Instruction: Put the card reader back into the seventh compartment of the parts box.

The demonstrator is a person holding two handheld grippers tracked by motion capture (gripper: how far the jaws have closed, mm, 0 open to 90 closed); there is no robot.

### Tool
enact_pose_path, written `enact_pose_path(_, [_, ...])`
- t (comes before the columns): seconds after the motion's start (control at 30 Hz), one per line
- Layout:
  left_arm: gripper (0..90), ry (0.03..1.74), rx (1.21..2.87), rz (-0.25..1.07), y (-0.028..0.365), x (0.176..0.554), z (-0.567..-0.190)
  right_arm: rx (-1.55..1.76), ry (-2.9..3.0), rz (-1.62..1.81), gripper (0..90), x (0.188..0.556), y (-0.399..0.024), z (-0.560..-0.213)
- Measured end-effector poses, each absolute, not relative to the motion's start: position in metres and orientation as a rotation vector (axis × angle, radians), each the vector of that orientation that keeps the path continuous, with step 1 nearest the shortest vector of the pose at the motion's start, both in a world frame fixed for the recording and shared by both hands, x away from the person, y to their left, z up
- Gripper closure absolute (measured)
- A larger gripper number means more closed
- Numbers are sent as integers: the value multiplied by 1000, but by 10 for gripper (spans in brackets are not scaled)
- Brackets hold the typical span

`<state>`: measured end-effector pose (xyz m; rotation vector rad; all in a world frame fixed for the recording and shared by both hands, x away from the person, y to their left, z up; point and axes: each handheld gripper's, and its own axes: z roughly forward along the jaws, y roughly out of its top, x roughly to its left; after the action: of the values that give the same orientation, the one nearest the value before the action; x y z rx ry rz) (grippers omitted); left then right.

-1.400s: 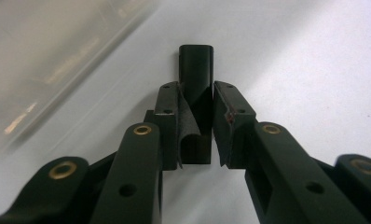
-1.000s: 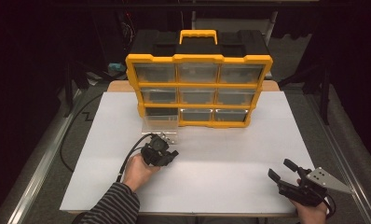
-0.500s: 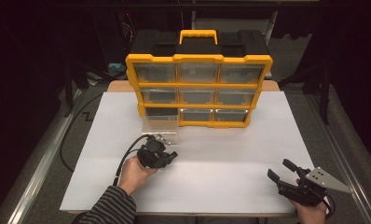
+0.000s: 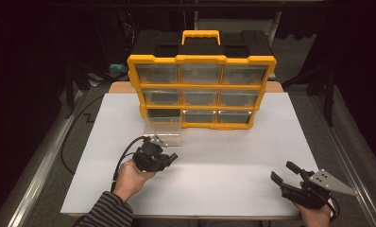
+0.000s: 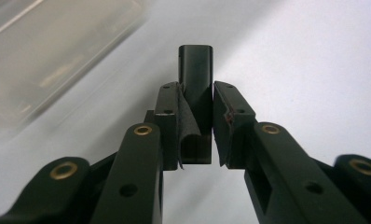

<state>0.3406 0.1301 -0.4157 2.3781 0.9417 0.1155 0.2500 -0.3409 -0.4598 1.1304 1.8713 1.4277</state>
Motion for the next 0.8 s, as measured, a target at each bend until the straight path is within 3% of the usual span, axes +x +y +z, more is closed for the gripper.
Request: enact_pose_path(0.8, [732,916,2322,151,135,338,-381,1134,1885,1421,268,250,-340,-460])
